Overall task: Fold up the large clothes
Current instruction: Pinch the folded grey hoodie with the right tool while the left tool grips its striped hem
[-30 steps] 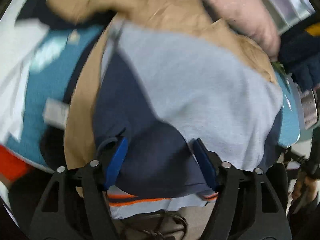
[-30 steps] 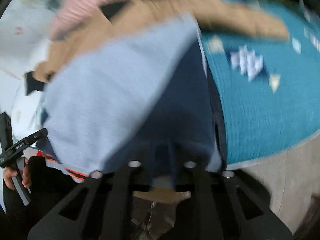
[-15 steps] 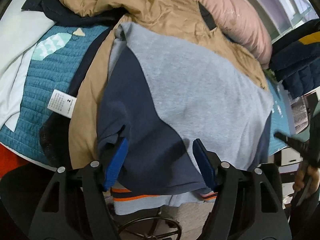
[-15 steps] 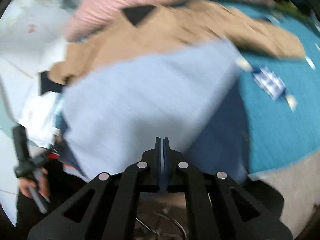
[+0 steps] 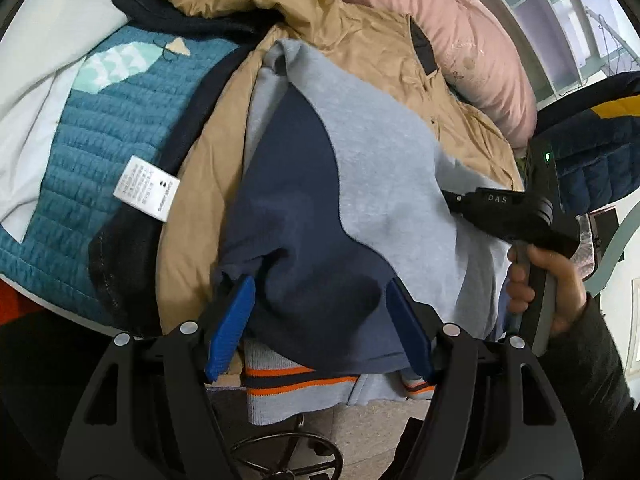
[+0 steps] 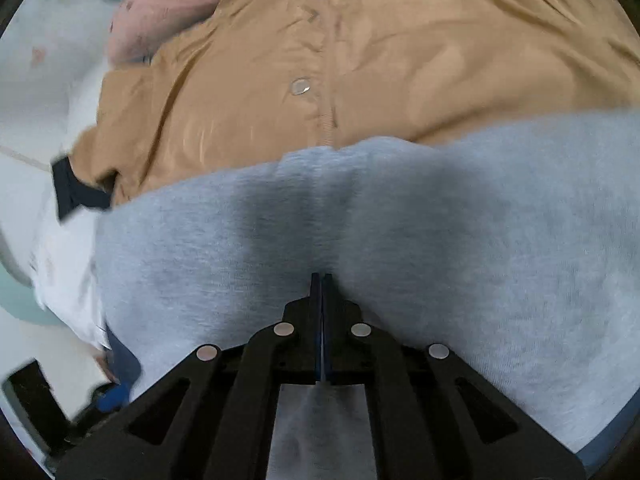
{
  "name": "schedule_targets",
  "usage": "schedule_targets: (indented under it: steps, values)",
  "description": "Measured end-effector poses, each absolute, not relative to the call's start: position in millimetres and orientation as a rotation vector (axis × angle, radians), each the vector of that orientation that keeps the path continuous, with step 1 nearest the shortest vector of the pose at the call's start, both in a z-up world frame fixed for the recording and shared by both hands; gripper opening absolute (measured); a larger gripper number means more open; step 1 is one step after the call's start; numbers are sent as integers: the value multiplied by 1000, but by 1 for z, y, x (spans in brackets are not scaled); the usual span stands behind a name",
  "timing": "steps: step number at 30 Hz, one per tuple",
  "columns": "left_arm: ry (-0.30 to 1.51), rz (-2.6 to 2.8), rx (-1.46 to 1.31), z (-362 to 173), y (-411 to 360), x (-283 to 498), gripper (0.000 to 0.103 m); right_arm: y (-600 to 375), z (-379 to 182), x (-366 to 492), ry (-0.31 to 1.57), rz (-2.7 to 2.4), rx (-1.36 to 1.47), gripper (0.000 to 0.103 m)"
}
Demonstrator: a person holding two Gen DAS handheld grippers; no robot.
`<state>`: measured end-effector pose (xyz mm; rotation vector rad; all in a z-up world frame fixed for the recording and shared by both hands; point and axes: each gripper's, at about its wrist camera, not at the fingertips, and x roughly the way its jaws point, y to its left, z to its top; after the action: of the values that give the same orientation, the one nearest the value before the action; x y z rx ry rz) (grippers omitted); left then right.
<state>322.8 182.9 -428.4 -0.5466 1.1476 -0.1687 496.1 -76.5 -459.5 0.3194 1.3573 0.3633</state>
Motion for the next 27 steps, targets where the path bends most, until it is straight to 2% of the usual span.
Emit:
schedule_targets:
  steps: [5, 8, 12, 19, 27]
  values:
    - [1093, -165, -612, -415, 199, 318, 70, -77, -425, 455, 1359, 409, 263, 3]
    - [1096, -131, -633, -416, 205, 318, 74, -80, -434, 424, 1407, 416, 240, 0]
    - [1146, -103, -688, -428, 209, 317, 74, -80, -462, 420, 1405, 415, 249, 0]
    - [1244, -107, -726, -447, 200, 309, 74, -81, -441, 397, 1411, 421, 246, 1]
    - [1342, -145, -809, -475, 189, 311, 72, -93, -446, 391, 1403, 422, 312, 1]
